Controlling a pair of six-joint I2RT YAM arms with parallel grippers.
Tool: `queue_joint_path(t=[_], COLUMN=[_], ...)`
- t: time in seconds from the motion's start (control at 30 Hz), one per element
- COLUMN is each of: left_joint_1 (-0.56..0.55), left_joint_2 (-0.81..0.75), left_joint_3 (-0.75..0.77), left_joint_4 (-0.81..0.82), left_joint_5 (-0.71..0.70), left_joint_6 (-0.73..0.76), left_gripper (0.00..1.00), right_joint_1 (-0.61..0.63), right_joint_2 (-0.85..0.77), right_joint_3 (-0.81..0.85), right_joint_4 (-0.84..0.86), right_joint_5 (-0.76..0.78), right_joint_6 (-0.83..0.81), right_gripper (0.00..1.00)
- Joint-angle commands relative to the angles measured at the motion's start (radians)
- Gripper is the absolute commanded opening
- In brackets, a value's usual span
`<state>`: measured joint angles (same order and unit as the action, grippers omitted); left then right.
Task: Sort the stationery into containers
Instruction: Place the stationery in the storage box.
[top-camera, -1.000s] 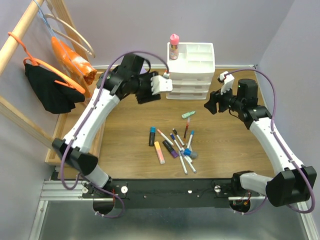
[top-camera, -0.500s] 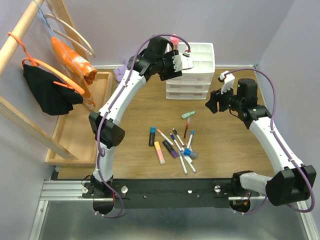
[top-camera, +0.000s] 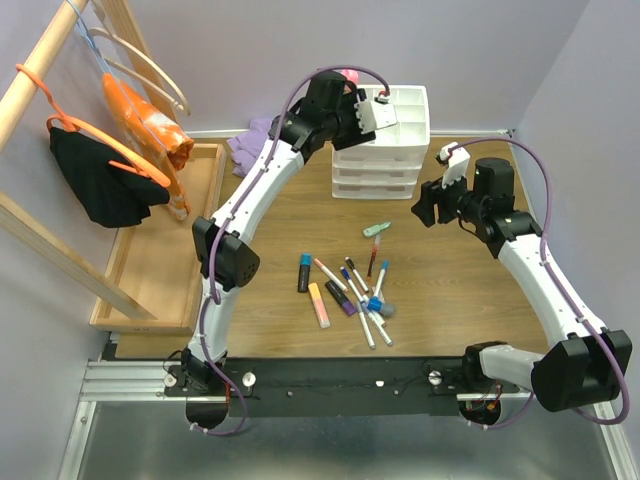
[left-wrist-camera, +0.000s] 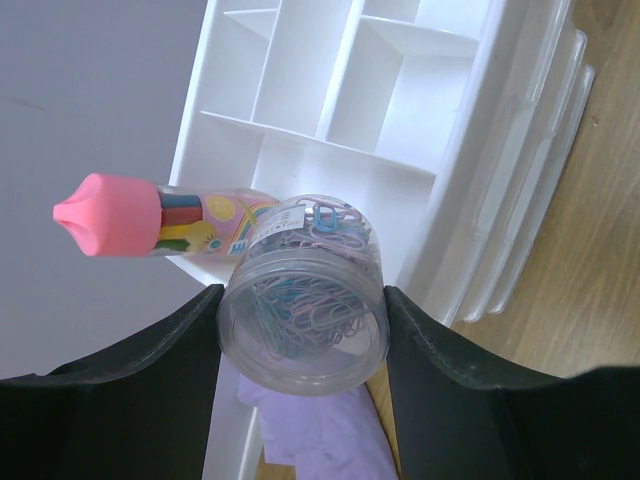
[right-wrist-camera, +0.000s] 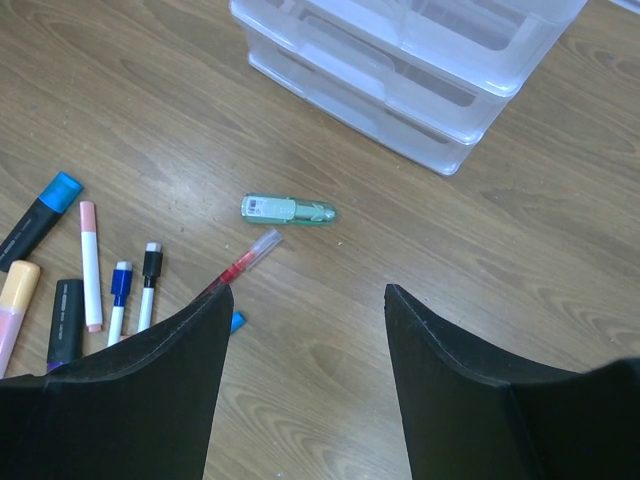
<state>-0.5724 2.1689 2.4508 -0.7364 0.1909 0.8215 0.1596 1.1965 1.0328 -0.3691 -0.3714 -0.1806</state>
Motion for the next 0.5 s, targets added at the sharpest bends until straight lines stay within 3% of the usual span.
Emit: queue_joint_path(t=[0.0,0.47], left_joint_1=[-0.011,-0.018], left_joint_2=[0.06,0.101], left_joint_3=[0.049,0.057], left_joint_4=[0.06,0.121], left_joint_5=[-0.048,-0.082], left_joint_6=[0.007,0.061], left_gripper=[0.6,0.82], right_joint_1=[-0.002,-0.003], right_joint_2=[-0.002,-0.003], right_joint_3=[-0.008,-0.025], right_joint_4=[0.018,0.027], right_joint_5=[0.015,0.031], right_joint_6=[0.003,0.009], right_gripper=[0.7,0.7])
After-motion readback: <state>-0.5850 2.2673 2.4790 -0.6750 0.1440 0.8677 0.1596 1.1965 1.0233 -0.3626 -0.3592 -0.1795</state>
